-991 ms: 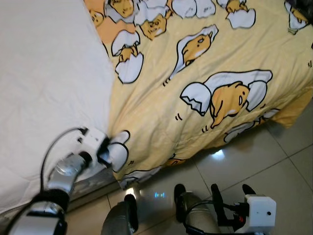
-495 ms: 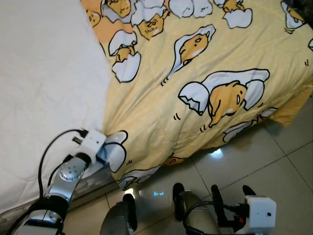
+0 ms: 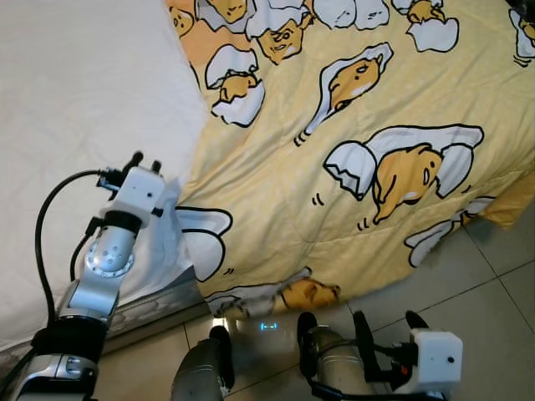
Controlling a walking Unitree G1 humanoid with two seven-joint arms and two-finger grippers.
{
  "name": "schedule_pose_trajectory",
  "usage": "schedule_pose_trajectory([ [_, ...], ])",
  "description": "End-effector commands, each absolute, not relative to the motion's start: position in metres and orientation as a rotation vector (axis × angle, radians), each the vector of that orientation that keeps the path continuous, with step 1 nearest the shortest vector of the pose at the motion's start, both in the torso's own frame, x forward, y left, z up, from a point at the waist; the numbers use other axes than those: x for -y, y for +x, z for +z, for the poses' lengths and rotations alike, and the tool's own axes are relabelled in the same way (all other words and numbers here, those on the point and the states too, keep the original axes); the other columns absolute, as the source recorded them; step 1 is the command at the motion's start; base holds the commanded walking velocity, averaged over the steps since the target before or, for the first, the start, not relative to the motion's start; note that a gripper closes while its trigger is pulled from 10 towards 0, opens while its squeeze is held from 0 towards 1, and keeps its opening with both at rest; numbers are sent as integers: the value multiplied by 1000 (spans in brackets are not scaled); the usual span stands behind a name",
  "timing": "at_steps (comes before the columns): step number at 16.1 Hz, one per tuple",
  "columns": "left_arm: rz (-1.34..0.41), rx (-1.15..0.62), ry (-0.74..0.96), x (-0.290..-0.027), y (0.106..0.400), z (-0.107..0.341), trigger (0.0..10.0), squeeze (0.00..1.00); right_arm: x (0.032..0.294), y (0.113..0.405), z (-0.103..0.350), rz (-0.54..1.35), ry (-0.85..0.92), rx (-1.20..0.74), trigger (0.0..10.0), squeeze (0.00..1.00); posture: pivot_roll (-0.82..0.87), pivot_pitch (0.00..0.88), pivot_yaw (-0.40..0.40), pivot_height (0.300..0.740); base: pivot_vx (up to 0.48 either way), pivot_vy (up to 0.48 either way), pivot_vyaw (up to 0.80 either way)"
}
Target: Clean up the room
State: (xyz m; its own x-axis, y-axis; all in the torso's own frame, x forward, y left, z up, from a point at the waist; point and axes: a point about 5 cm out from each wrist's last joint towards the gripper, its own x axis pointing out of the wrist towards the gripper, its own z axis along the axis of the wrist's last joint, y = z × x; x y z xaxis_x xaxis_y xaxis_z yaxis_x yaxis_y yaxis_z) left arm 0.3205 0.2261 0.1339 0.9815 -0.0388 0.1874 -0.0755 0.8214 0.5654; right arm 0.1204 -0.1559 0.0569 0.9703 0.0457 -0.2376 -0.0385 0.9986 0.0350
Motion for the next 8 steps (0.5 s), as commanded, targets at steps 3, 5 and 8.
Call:
schedule_pose_trajectory([
  [3, -13, 152, 502, -207, 326, 129, 10000, 1000, 161, 126, 49, 25, 29, -252, 10000, 63, -102, 252, 39, 740, 0, 0, 0],
  [5, -103, 147, 395, -170, 332, 126, 10000, 1000, 164, 143, 54, 15, 21, -197, 10000, 63, -102, 212, 50, 740, 0, 0, 0],
  [8, -90, 154, 323, -137, 342, 126, 10000, 1000, 166, 168, 65, 1, 11, -114, 10000, 63, -114, 157, 65, 740, 0, 0, 0],
])
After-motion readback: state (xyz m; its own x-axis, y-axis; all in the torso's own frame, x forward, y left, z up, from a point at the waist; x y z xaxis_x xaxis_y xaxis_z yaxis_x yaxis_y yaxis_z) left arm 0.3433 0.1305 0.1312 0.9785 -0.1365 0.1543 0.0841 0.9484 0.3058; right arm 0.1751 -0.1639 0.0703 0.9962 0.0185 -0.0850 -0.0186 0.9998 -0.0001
